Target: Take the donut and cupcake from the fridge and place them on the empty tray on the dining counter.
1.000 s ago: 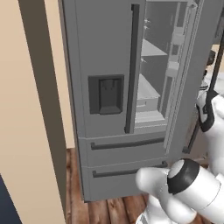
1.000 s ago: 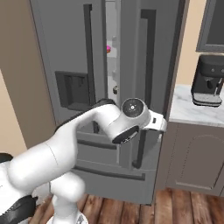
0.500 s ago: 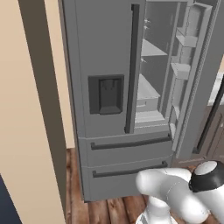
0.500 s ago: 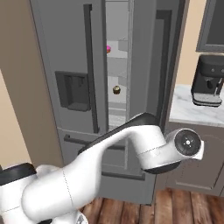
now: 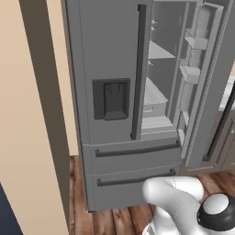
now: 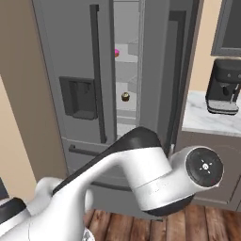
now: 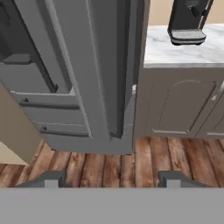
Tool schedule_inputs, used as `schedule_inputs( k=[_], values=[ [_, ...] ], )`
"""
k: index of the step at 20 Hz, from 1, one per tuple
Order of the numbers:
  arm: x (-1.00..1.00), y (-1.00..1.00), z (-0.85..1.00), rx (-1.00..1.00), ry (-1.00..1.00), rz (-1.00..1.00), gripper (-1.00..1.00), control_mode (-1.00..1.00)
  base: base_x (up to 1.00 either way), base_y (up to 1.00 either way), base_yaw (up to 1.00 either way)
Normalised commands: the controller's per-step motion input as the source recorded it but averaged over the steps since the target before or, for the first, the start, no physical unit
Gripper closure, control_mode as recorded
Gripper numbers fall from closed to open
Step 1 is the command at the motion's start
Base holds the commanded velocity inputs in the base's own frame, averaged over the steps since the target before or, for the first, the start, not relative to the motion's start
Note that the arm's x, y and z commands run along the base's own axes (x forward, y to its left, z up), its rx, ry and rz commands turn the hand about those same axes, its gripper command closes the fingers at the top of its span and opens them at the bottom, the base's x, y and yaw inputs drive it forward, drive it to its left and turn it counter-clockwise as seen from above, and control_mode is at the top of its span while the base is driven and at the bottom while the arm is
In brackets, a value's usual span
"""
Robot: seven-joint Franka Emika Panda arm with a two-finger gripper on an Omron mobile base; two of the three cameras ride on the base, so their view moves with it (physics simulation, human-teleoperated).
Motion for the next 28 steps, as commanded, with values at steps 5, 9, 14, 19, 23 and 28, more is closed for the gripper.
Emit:
schedule_inputs(
  k=[5, 9, 14, 19, 23, 28],
  values=[
    [-0.17, 1.0, 0.1, -0.29, 0.06, 0.0, -1.0, -1.0, 0.0, 0.0, 0.0],
    [0.0, 1.0, 0.08, -0.26, 0.0, 0.08, -1.0, -1.0, 0.0, 0.0, 0.0],
    [0.0, 1.0, 0.28, -0.2, 0.0, 0.15, -1.0, -1.0, 0.0, 0.0, 0.0],
    [0.01, 0.93, 0.45, -0.2, 0.0, 0.21, -1.0, -1.0, 0.0, 0.0, 0.0],
    [0.01, 0.72, 0.55, -0.21, -0.04, 0.19, -1.0, -1.0, 0.0, 0.0, 0.0],
    [0.14, 0.37, 0.59, -0.23, -0.13, 0.2, -1.0, -1.0, 0.0, 0.0, 0.0]
  ],
)
